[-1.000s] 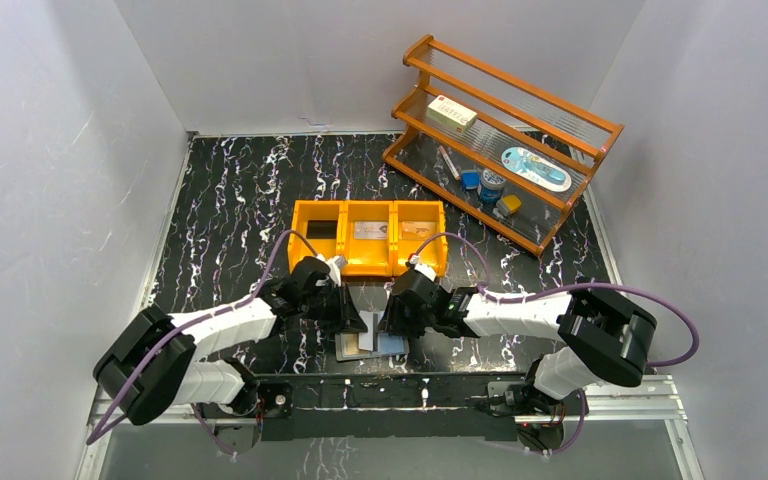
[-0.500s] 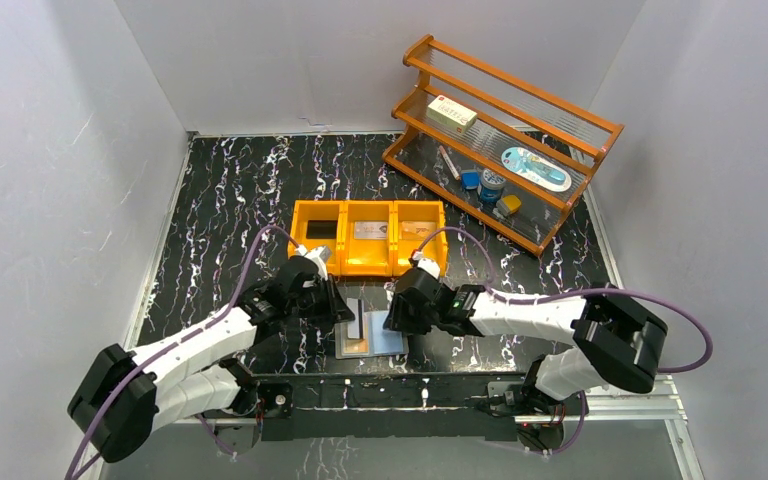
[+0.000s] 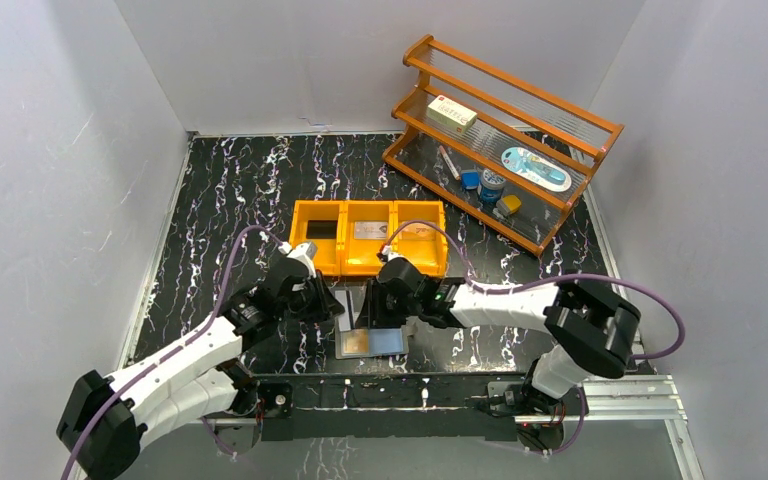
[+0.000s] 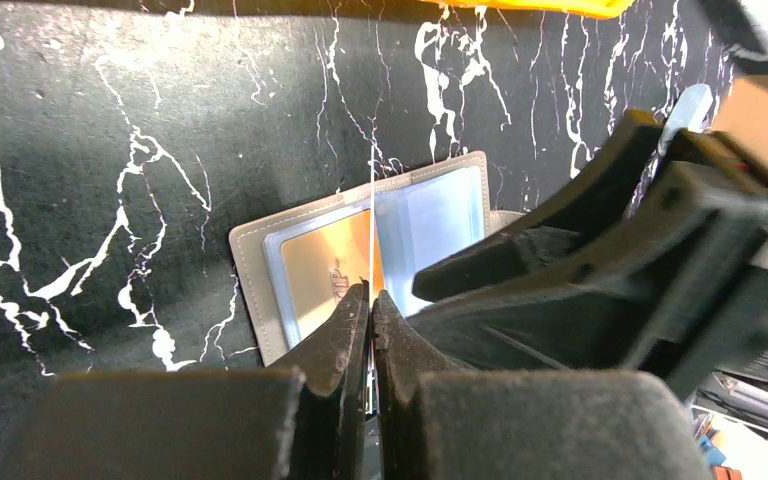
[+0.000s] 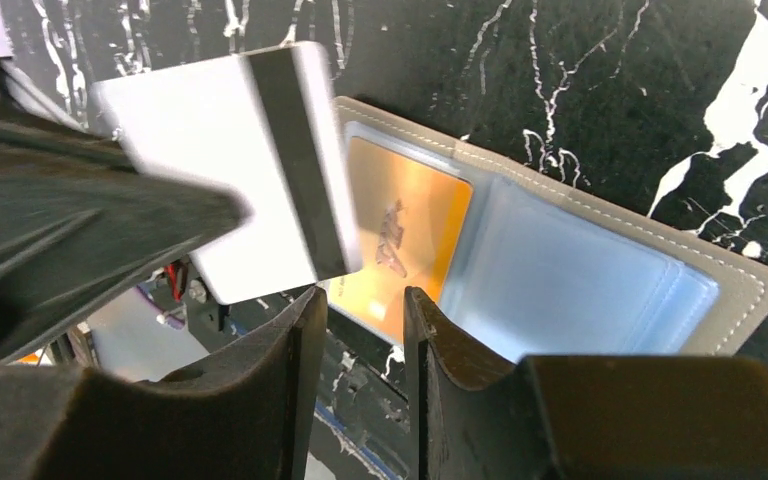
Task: Take the credit cards out of the card holder
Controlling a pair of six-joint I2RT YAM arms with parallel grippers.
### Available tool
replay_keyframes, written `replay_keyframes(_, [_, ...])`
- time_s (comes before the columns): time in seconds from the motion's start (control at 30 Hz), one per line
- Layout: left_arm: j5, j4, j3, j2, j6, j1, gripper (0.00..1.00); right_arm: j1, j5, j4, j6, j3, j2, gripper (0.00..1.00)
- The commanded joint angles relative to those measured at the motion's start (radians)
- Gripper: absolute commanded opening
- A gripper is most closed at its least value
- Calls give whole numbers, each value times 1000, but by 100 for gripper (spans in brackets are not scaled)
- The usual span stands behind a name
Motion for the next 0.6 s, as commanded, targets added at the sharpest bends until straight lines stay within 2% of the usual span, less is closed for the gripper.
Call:
replay_keyframes(0.0, [-63,-61,25,-50,-9,2,0,-4,9,49,37,-3,38,42])
replay_keyframes(0.13, [-55,-69,25,-49,-6,1,0,-19,89,-32,82,-49,34,43])
replay_keyframes(0.4, [-47,-32,33,-23,7,2,0,-26,100,-48,63,-35,-28,47])
replay_keyframes(0.57, [-44,-26,53,-29,30,2,0,-25,115,-37,16,-37,-123,56])
